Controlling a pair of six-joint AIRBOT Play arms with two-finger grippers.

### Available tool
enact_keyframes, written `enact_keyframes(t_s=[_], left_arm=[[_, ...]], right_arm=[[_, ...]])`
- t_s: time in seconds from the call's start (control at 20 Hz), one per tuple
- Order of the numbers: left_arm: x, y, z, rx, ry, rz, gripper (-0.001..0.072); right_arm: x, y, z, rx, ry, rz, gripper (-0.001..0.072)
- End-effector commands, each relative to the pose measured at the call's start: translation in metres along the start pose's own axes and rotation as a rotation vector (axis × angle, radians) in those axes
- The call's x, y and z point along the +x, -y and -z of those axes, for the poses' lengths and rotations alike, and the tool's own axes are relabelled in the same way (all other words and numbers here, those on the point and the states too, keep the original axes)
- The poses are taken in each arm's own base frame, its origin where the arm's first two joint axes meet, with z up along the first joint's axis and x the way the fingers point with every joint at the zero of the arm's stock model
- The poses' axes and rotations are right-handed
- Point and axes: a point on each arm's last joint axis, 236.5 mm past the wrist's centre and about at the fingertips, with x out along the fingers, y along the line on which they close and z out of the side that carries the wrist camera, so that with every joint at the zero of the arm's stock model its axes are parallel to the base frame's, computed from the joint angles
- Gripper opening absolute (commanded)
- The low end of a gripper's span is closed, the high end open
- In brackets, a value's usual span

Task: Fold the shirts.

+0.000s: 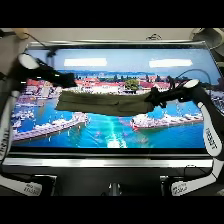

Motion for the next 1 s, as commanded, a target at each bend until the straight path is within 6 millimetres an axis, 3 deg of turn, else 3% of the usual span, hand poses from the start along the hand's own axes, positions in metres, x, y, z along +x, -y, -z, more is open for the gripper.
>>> enact_keyframes(t_s=[0.0, 0.15, 0.25, 0.35, 0.45, 0.5, 0.6, 0.65, 0.8, 0.85, 0.95], left_arm=[[0.097, 0.08, 0.038, -0.004, -0.117, 0.177, 0.0028], [0.162, 0.14, 0.081, -0.069, -0.208, 0.312, 0.0029], [0.19, 0.178, 0.11, -0.12, -0.258, 0.39, 0.0028], [0.206, 0.206, 0.135, -0.12, -0.298, 0.449, 0.0028], [0.205, 0.209, 0.137, -0.055, -0.288, 0.454, 0.0026], [0.198, 0.196, 0.124, -0.024, -0.254, 0.417, 0.0025], [0.168, 0.152, 0.082, 0.028, -0.161, 0.29, 0.0025], [0.141, 0.123, 0.054, 0.042, -0.098, 0.212, 0.0025], [0.029, 0.053, -0.021, 0.047, 0.123, 0.064, 0.0025], [-0.018, 0.041, -0.043, 0.029, 0.218, 0.054, 0.0026], [-0.1, 0.031, -0.067, -0.021, 0.383, 0.043, 0.0026]], right_arm=[[-0.054, -0.068, 0.031, -0.107, -0.021, -0.047, 0.0024], [-0.091, -0.092, 0.06, -0.171, 0.007, 0.0, 0.0024], [-0.108, -0.089, 0.077, -0.19, 0.01, 0.069, 0.0024], [-0.118, -0.086, 0.083, -0.189, 0.027, 0.115, 0.0025], [-0.118, -0.086, 0.083, -0.177, 0.03, 0.116, 0.0024], [-0.114, -0.087, 0.083, -0.174, 0.026, 0.119, 0.0024], [-0.094, -0.096, 0.083, -0.197, 0.01, 0.112, 0.0024], [-0.08, -0.103, 0.082, -0.211, 0.008, 0.103, 0.0024], [-0.014, -0.127, 0.075, -0.236, 0.003, 0.058, 0.0024], [0.015, -0.135, 0.076, -0.225, -0.015, 0.024, 0.0024], [0.079, -0.146, 0.082, -0.165, -0.068, -0.051, 0.0025]])
